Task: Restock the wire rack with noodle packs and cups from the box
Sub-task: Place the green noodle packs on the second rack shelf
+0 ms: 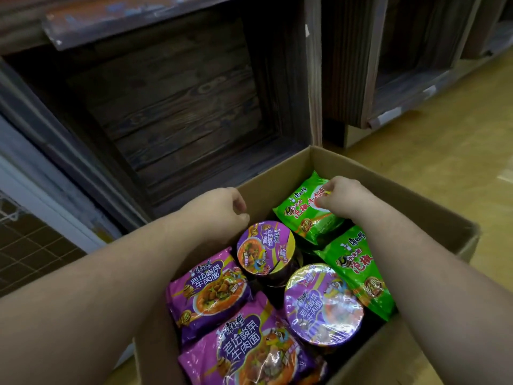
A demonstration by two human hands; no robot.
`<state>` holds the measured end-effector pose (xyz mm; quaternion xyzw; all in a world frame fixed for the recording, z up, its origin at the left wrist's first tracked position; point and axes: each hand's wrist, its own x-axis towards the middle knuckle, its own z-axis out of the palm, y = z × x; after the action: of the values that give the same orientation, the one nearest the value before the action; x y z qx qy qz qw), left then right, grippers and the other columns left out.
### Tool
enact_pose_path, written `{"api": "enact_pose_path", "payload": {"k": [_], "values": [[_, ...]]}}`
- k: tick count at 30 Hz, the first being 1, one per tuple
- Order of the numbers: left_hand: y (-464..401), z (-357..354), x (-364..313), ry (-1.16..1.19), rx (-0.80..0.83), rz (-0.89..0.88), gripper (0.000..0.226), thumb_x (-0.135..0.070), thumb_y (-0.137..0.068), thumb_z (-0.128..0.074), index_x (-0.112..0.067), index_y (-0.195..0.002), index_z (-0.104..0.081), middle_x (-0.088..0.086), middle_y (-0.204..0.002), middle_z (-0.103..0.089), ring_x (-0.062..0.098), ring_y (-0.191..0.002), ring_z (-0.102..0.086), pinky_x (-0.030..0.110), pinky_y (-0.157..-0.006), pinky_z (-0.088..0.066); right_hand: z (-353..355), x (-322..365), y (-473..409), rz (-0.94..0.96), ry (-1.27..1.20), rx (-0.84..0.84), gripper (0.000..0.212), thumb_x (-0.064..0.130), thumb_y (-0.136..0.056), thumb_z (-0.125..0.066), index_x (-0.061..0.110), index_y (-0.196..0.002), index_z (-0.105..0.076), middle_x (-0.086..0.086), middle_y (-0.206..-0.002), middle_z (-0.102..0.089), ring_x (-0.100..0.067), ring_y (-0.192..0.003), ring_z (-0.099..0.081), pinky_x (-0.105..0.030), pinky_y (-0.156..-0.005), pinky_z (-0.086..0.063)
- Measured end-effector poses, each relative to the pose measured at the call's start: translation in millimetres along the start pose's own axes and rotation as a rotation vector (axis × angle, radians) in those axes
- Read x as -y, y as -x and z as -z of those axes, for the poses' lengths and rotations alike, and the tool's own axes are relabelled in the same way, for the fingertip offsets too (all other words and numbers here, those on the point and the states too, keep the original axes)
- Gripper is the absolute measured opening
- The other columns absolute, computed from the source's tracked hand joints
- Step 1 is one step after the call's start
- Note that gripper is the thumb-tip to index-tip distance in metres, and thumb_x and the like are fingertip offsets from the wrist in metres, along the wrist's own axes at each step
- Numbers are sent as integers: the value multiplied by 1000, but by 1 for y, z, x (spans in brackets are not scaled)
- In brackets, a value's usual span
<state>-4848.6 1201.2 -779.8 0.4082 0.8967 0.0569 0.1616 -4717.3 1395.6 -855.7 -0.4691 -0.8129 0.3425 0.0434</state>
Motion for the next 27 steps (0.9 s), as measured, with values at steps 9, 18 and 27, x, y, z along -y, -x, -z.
{"api": "enact_pose_path", "payload": {"k": [9,18,27], "values": [[-6,-7,-23,-70,138,49,32,-34,-97,-57,-22,-126,-51,4,-97,-66,17,-70,-70,28,-53,-54,-22,-14,-24,-249,-237,-118,59,27,-92,-66,8,-140,-39,-16,-142,-38,-35,-119,-52,-41,-97,-44],[-3,-4,-19,-59,177,38,34,-35,-97,-57,-21,-128,-51,5,-100,-68,17,-71,-72,30,-56,-58,-46,-14,-22,-502,-729,-347,63,22,-84,-76,4,-133,-41,-19,-142,-34,-37,-116,-57,-41,-96,-50],[2,-1,7,-29,214,119,35,-35,-97,-57,-21,-129,-50,7,-103,-72,21,-77,-74,34,-62,-62,-52,-9,-19,-311,-326,-31,79,60,-85,-65,1,-135,-50,-17,-132,-53,-31,-120,-56,-41,-99,-51]]}}
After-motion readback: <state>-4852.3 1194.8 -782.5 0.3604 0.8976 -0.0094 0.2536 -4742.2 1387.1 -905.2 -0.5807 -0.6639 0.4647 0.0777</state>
